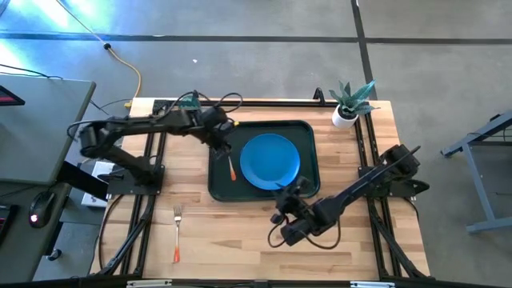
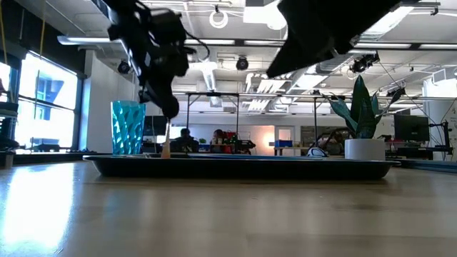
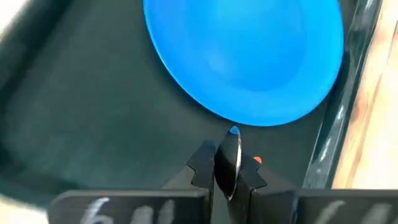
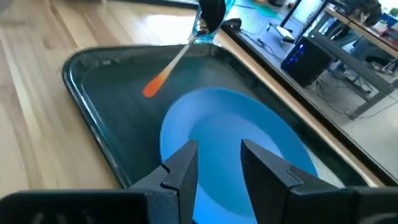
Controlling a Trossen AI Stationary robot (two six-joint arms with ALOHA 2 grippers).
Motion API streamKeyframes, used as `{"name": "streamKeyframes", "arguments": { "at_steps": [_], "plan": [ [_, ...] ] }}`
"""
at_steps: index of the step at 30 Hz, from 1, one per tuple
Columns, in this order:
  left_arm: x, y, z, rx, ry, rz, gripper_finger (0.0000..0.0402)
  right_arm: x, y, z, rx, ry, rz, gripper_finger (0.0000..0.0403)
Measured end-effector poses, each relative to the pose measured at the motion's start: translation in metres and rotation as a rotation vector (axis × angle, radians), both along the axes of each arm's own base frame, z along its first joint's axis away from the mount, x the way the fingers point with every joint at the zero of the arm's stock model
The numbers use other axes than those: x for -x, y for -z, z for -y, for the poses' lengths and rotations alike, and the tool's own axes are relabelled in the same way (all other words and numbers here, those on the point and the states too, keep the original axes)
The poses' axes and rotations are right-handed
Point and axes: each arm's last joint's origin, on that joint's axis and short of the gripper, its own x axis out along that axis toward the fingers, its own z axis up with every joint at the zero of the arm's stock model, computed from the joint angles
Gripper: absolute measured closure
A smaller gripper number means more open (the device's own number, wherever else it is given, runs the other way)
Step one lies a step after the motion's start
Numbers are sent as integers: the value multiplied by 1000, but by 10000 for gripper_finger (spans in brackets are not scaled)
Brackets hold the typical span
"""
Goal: Pick and place plate/cup/fork/spoon on tray
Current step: Put the orange spoon on the black tray
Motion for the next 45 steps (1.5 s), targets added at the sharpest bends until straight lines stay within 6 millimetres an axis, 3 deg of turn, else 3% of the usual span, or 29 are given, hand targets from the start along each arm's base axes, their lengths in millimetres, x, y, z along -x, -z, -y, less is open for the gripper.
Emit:
{"name": "streamKeyframes", "arguments": {
  "at_steps": [4, 9, 16, 27, 33, 45],
  "plan": [
    [-10, 24, -18, 84, 4, -31, 395, 9, 15, 5, 22, -4, -53, 289],
    [-22, 41, -40, 127, -35, -79, 383, 18, 31, 17, 36, 29, -88, 289],
    [-36, 53, -59, -34, -27, -128, 346, 24, 41, 21, 26, 49, -95, 289],
    [-47, 70, -48, -192, 89, -231, 324, 28, 41, 17, 32, 32, -109, 289],
    [-51, 70, -40, -170, -20, -236, 314, 28, 41, 16, 12, 28, -109, 289],
    [-42, 65, -36, -83, -174, -296, 248, 28, 42, 16, -27, 26, -110, 289]
  ]
}}
